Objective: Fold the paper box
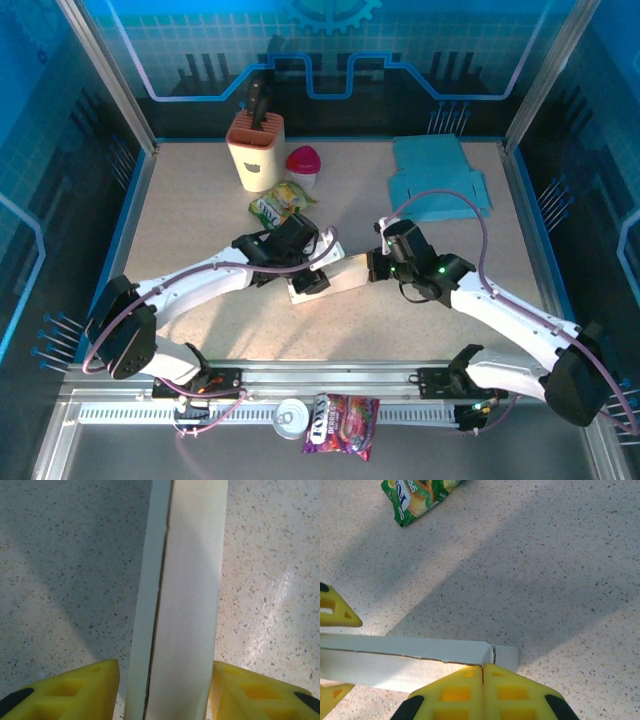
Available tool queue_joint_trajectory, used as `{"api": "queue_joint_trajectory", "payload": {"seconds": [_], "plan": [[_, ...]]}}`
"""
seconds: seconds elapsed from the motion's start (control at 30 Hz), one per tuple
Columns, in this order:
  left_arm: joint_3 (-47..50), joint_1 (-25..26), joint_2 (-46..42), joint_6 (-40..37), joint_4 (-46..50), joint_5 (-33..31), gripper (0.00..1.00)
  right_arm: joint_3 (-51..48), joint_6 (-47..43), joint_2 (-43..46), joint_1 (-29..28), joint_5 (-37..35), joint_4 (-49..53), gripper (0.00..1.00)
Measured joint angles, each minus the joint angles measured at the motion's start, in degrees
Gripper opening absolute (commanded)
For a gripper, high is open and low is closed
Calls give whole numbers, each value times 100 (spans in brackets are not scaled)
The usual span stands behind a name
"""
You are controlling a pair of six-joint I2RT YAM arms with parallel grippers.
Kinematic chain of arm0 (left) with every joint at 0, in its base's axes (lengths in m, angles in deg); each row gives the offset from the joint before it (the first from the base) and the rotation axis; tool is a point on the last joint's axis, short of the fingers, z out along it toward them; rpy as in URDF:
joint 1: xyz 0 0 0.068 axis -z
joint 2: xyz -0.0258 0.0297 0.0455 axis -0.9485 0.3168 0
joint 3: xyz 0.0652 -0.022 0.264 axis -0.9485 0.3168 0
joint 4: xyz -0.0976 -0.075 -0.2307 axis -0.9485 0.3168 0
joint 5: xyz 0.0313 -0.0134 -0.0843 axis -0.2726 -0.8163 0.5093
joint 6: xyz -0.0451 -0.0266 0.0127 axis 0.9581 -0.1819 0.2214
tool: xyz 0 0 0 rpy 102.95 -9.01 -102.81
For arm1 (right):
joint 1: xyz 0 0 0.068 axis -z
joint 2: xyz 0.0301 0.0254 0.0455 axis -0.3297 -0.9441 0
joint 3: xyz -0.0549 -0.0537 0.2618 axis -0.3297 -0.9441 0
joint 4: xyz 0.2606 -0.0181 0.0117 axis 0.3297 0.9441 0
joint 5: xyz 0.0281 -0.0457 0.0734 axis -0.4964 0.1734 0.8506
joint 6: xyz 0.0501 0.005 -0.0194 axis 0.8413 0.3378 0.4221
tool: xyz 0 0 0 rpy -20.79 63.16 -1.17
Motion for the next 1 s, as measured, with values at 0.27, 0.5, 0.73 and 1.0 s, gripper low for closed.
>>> {"api": "queue_joint_trajectory", "payload": {"seconds": [0.27,0.5,0.73,1.0], "plan": [[131,-22,-693,431,-247,-79,64,-4,28,0,-144,-262,-4,0],[238,-22,-1416,1563,-87,-654,48,175,138,-164,-262,-476,144,0],[398,-20,-2256,2962,861,-1283,39,363,262,-293,-284,-540,358,0],[612,-20,-2540,3565,1408,-1510,25,404,328,-332,-289,-540,400,0]]}}
